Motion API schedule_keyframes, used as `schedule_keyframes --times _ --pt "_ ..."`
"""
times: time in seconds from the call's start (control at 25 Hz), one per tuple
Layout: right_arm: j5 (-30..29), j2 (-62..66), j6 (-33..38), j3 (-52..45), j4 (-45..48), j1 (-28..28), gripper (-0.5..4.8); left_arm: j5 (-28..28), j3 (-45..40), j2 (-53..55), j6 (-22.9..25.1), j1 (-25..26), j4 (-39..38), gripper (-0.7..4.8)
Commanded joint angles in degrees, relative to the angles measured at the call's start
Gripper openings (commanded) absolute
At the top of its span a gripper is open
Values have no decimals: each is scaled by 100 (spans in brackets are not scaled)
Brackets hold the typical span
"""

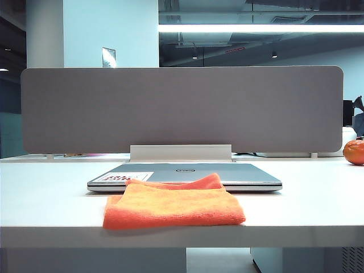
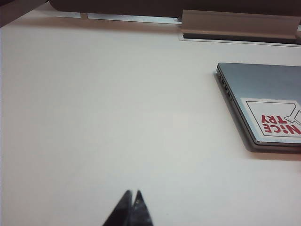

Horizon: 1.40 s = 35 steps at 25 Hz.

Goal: Pick up the orange rag and put it over the laptop.

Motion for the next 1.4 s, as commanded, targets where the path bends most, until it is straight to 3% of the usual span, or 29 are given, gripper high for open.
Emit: schedule_keyframes --times 0.04,0.52,0.64,1.04,1.4 --pt "-535 -11 310 59 129 2 -5 -68 2 7 9 4 -63 -6" --pt "-850 0 649 1128 -750 2 -5 -66 2 7 7 4 -66 -6" --pt "-859 11 1099 1606 -824 2 -5 -57 4 7 4 4 -63 -6" --pt "-2090 44 1344 2463 -2127 0 -5 68 103 7 0 2 -52 -6" --pt "-2328 44 1366 2483 -2380 -2 -5 852 323 15 -529 2 -376 -6"
